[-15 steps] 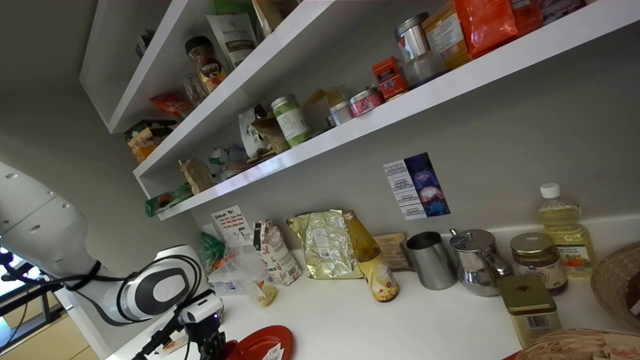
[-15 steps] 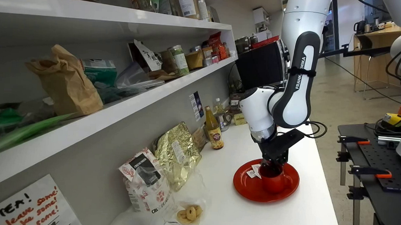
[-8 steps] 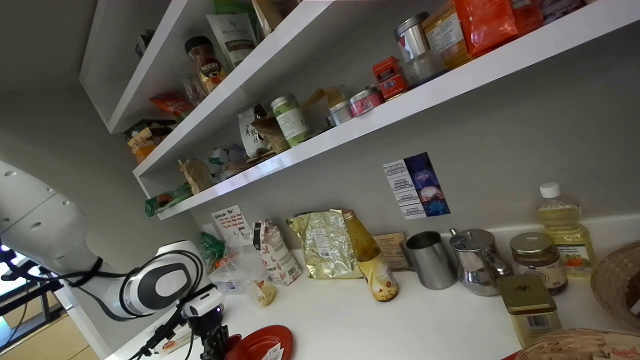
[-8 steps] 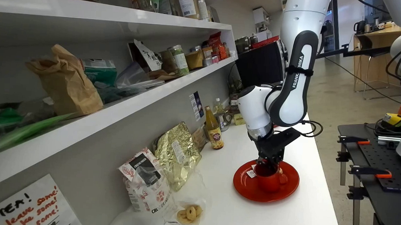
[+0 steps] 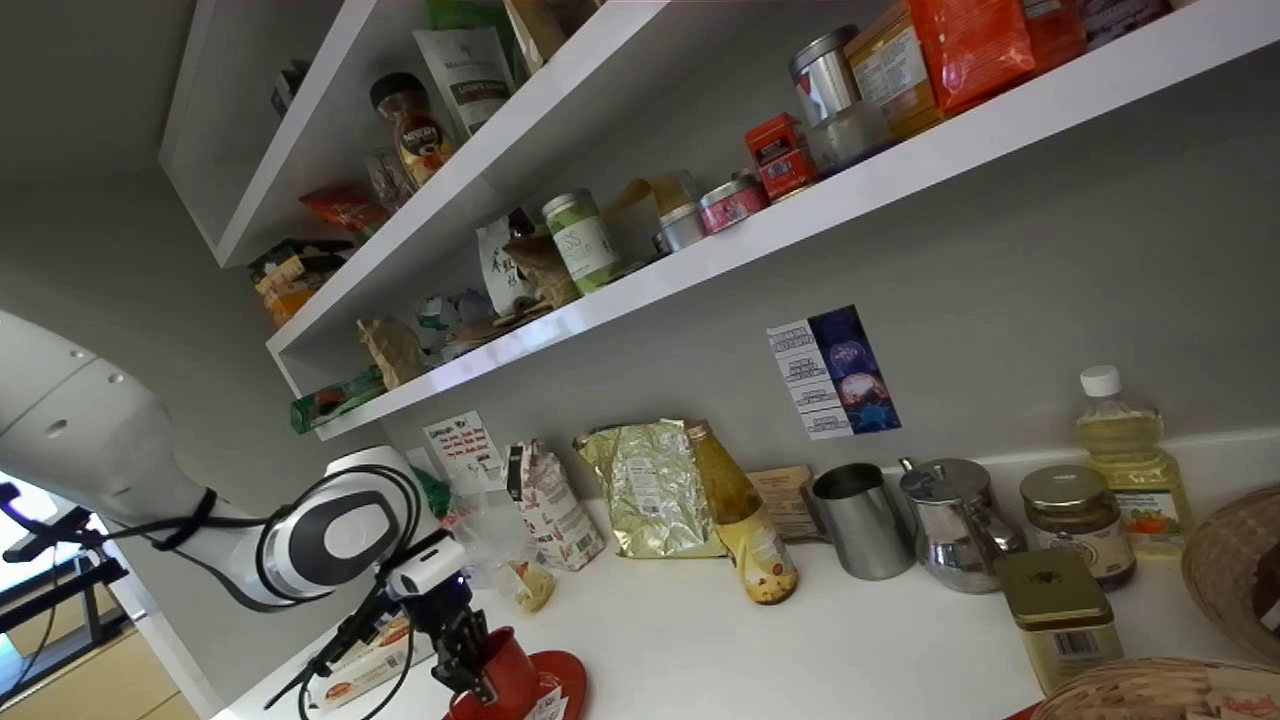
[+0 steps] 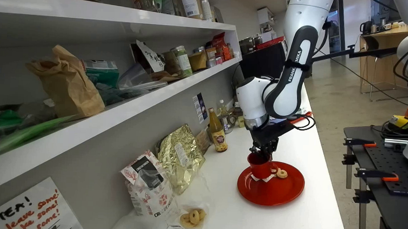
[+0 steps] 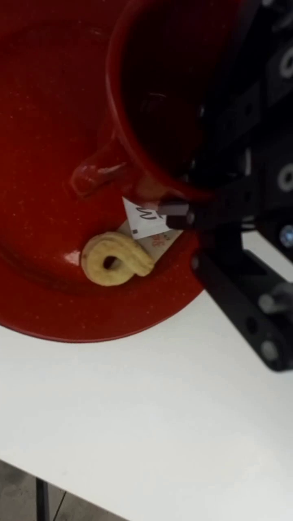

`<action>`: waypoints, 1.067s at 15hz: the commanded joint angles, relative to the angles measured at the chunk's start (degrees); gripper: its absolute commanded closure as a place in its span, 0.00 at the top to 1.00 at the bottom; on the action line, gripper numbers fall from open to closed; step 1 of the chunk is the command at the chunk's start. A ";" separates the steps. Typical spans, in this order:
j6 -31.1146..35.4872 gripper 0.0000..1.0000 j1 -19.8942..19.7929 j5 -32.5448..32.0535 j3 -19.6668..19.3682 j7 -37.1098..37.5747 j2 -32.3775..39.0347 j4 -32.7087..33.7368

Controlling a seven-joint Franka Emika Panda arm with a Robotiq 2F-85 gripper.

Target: Shift the cup to the counter

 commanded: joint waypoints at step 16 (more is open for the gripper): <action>1.34 0.02 -11.78 -2.06 -9.28 -1.58 -2.82 -4.41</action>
